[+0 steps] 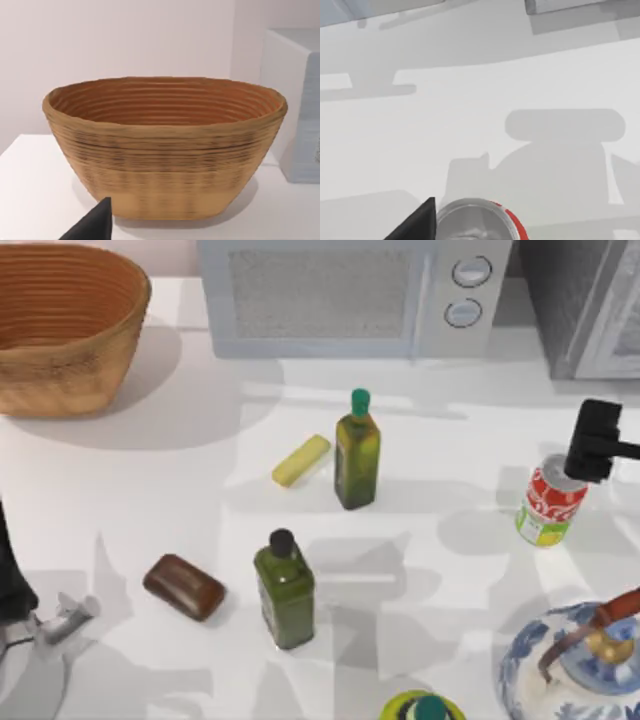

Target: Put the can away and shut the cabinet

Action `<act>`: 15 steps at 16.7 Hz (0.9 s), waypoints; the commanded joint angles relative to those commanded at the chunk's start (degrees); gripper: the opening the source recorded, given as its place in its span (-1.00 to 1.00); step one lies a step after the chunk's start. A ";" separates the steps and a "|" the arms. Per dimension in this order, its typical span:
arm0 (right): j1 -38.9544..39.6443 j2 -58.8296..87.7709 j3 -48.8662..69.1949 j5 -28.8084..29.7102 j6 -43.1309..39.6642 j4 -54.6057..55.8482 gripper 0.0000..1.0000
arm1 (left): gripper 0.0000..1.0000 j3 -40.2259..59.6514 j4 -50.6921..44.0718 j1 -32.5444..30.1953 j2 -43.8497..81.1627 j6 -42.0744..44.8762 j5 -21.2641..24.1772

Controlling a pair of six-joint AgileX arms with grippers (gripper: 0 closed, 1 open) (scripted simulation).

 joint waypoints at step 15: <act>9.29 16.38 3.98 5.16 -0.44 -1.60 1.00 | 1.00 0.00 0.00 0.00 0.00 0.00 0.00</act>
